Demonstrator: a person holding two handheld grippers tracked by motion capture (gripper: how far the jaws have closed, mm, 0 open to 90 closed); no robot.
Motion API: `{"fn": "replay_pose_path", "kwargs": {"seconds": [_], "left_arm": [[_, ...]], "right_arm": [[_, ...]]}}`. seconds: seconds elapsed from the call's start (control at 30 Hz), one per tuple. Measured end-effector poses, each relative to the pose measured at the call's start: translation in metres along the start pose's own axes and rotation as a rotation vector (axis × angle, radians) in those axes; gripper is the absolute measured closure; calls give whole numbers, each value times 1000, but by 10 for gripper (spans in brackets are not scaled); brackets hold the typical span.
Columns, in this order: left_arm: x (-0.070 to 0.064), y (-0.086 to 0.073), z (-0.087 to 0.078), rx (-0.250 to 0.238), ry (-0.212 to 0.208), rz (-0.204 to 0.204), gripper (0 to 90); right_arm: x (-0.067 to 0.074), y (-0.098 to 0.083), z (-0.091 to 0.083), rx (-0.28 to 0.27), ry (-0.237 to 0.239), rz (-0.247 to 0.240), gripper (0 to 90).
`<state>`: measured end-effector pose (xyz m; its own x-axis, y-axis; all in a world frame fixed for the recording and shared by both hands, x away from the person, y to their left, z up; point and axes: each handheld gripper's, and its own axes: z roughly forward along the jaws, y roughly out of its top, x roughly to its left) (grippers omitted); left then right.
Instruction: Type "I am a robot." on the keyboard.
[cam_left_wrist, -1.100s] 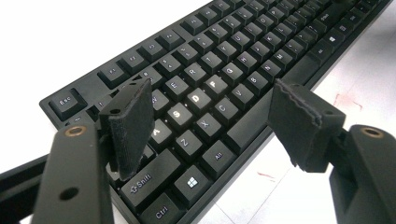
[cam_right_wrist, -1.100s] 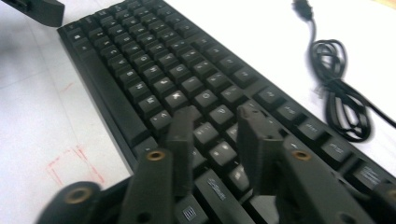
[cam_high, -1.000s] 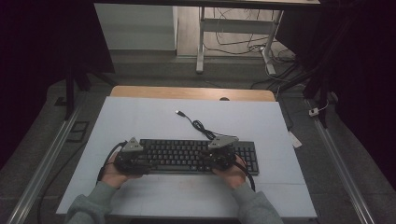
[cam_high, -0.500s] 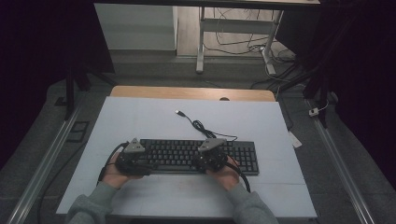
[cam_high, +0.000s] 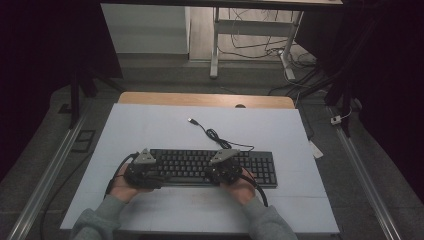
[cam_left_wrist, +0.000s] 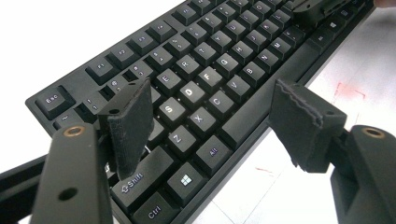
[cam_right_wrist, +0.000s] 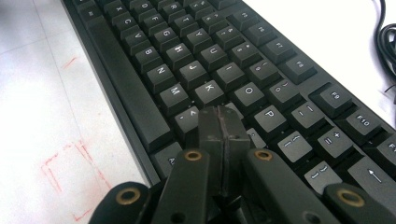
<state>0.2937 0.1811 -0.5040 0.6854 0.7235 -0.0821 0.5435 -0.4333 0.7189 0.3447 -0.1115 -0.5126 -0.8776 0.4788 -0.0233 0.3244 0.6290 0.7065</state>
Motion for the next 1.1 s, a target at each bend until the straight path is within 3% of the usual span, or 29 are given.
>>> {"fn": "replay_pose_path", "kwargs": {"seconds": [0.13,0.37,0.53,0.73,1.1], "left_arm": [[1,0,-1,-6,-1,-3,304],[3,0,-2,-10,3,-16,295],[4,0,-1,-3,4,-30,286],[4,0,-1,0,7,-47,251],[5,0,-2,-11,9,-52,223]], "right_arm": [[-5,1,-11,-68,-6,27,855],[-15,-8,-33,-136,-68,67,634],[-23,-16,-46,-173,-79,85,546],[-26,-20,-53,-190,-95,92,449],[-29,-29,-60,-177,-105,111,396]]}}
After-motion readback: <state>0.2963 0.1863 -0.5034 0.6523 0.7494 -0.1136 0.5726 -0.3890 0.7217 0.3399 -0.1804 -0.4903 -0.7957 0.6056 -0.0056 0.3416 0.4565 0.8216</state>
